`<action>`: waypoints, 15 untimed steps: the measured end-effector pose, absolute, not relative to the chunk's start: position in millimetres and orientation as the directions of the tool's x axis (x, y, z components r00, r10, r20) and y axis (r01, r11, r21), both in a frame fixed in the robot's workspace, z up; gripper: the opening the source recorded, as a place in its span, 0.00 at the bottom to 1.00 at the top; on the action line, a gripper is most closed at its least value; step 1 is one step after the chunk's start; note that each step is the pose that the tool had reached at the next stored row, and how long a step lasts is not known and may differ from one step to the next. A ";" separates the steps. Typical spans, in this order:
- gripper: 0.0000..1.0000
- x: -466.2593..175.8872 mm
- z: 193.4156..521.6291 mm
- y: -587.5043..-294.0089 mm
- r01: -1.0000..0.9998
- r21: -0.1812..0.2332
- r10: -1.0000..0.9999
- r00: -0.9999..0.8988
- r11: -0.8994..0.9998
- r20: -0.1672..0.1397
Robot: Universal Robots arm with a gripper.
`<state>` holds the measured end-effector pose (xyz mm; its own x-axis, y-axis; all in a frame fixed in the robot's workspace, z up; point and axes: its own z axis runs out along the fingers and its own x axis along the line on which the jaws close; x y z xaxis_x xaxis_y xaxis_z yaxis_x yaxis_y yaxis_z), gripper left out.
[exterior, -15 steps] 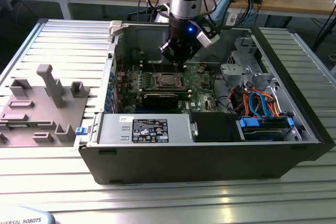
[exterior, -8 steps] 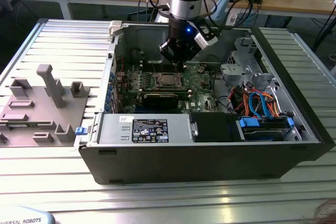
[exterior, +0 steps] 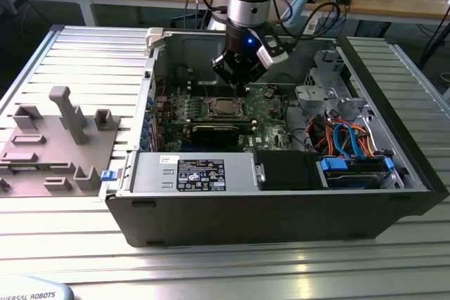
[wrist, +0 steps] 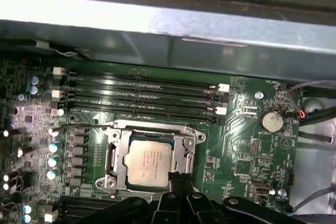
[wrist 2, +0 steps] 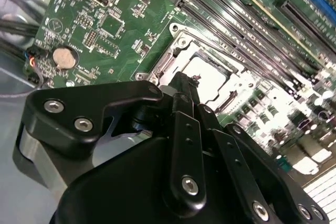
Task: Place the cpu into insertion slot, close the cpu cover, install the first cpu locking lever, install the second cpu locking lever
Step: 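Install the first cpu locking lever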
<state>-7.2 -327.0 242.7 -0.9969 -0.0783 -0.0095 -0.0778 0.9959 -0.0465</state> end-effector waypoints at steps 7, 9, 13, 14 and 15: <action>0.11 -7.2 242.5 -326.9 -0.015 -0.008 -0.015 -1.000 1.000 -0.011; 0.11 -7.2 242.5 -326.9 -0.006 -0.008 -0.006 -1.000 1.000 -0.011; 0.11 -7.2 242.5 -327.0 -0.005 -0.008 -0.005 -1.000 1.000 -0.011; 0.11 -7.2 242.5 -327.0 -0.005 -0.008 -0.005 -1.000 1.000 -0.011; 0.11 -7.2 242.5 -327.0 -0.005 -0.009 -0.005 -1.000 1.000 -0.011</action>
<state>-7.2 -327.0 242.5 -0.9999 -0.0051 -0.0110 -0.0050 1.0000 -0.0086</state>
